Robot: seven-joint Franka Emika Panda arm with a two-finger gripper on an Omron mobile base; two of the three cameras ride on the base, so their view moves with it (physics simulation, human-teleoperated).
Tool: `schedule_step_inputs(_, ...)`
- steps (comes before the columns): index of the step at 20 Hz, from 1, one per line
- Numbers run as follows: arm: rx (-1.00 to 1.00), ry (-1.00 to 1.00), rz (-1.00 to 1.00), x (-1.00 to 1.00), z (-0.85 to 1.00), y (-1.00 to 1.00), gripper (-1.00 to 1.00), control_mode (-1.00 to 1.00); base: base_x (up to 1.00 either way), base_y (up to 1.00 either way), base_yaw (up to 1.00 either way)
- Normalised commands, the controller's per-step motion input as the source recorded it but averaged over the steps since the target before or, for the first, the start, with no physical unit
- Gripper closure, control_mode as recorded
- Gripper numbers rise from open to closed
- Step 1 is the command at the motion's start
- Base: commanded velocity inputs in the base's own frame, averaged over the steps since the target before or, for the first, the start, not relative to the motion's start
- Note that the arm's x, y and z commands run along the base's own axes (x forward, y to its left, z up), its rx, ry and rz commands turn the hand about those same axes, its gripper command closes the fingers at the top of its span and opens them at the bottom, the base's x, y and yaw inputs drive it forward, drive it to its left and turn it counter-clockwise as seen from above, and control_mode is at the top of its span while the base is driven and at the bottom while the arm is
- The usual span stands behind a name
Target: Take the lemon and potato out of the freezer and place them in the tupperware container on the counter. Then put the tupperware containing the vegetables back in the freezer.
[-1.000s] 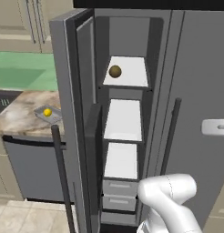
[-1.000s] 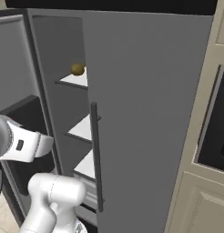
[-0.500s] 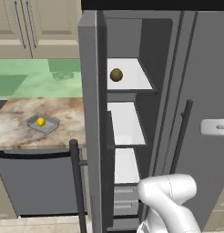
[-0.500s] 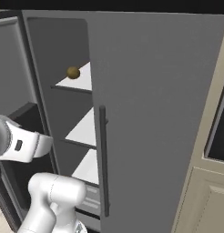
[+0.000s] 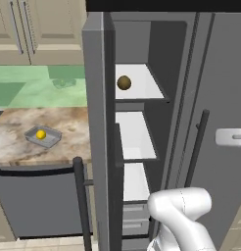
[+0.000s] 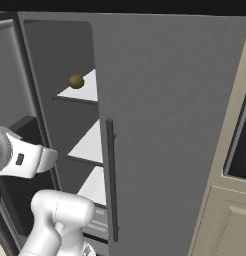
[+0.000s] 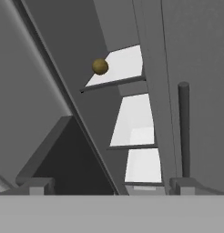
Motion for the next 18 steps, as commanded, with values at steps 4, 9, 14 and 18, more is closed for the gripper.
schedule_step_inputs(4,0.0,0.0,0.0,0.0,0.0,0.0,-1.0,1.0,0.06,0.0,0.0)
schedule_step_inputs(9,0.0,0.0,0.0,0.0,0.0,0.0,-1.0,1.0,0.0,0.0,0.0)
schedule_step_inputs(14,0.0,0.03,0.02,0.07,0.0,0.0,-1.0,-1.0,0.05,0.0,0.03)
schedule_step_inputs(18,0.0,0.16,0.16,0.4,0.0,0.04,-1.0,-1.0,0.0,0.0,0.0)
